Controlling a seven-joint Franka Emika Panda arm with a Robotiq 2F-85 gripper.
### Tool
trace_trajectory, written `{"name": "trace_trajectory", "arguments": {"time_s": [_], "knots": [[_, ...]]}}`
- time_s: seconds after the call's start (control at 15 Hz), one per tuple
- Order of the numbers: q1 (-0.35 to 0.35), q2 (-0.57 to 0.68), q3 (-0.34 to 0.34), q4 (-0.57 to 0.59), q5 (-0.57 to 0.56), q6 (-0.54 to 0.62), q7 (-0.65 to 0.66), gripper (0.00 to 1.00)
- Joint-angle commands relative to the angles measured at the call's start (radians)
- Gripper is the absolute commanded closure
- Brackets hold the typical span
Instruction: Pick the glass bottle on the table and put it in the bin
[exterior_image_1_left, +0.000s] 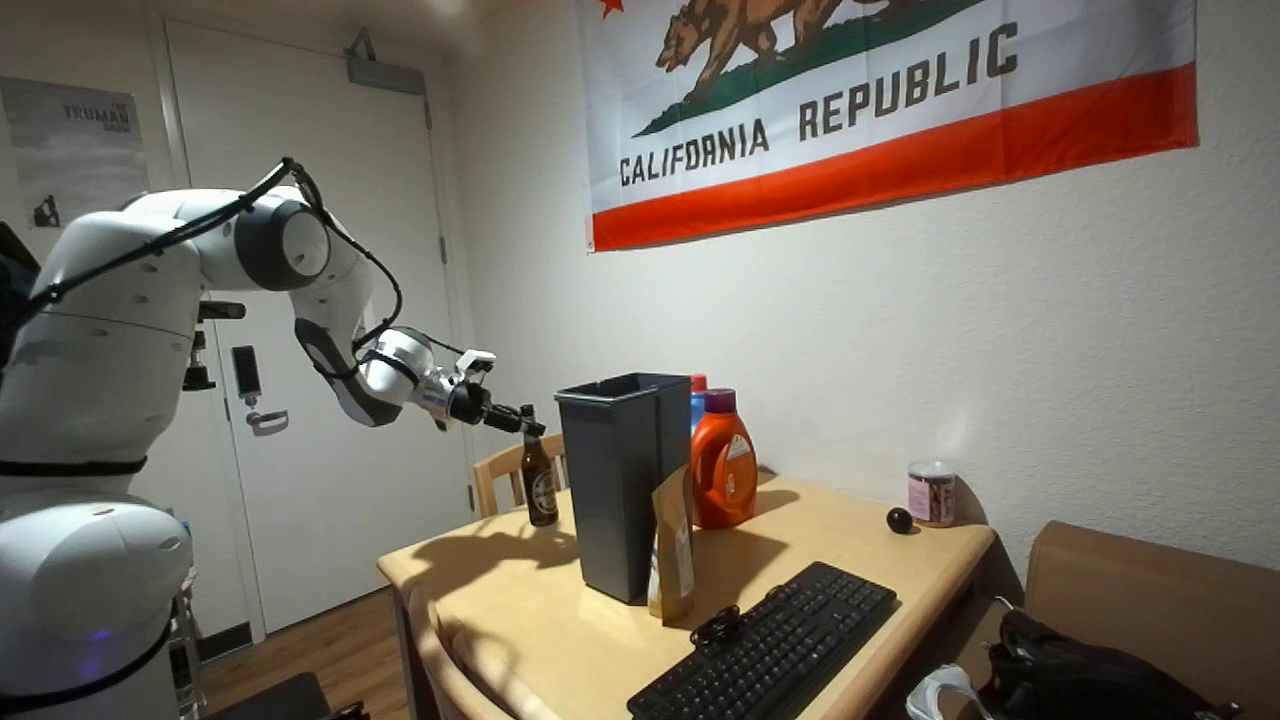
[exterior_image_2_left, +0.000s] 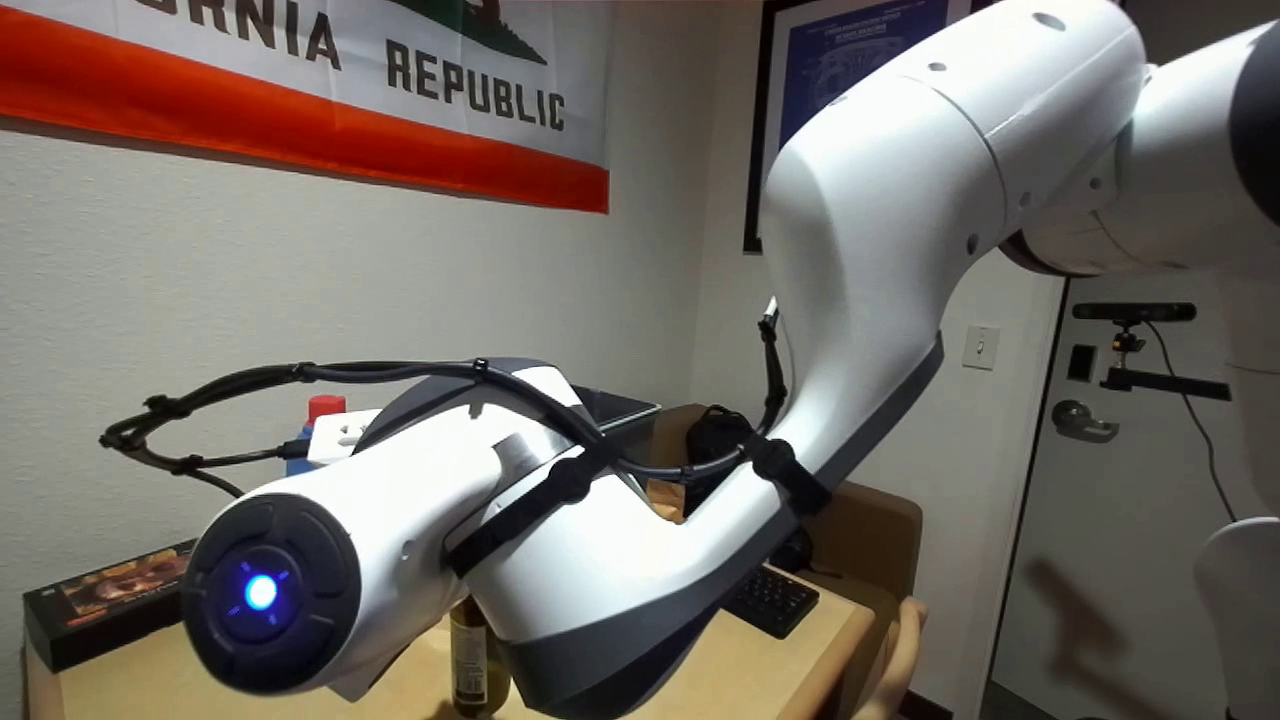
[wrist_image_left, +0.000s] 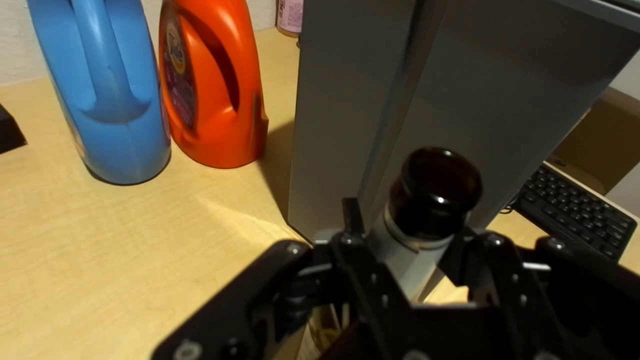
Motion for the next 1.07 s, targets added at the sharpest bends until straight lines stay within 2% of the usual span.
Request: {"name": "trace_trajectory", "arguments": {"time_s": [0.0,0.33,1.0], "knots": [[-0.010,-0.062,0.009,-0.033,0.010,-0.013,0.022,0.90],[-0.013,-0.122,0.013,-0.045,0.015,-0.003,0.053,0.90],[-0.018,-0.318,0.013,-0.111,0.008,-0.024,0.077,0.90]]}}
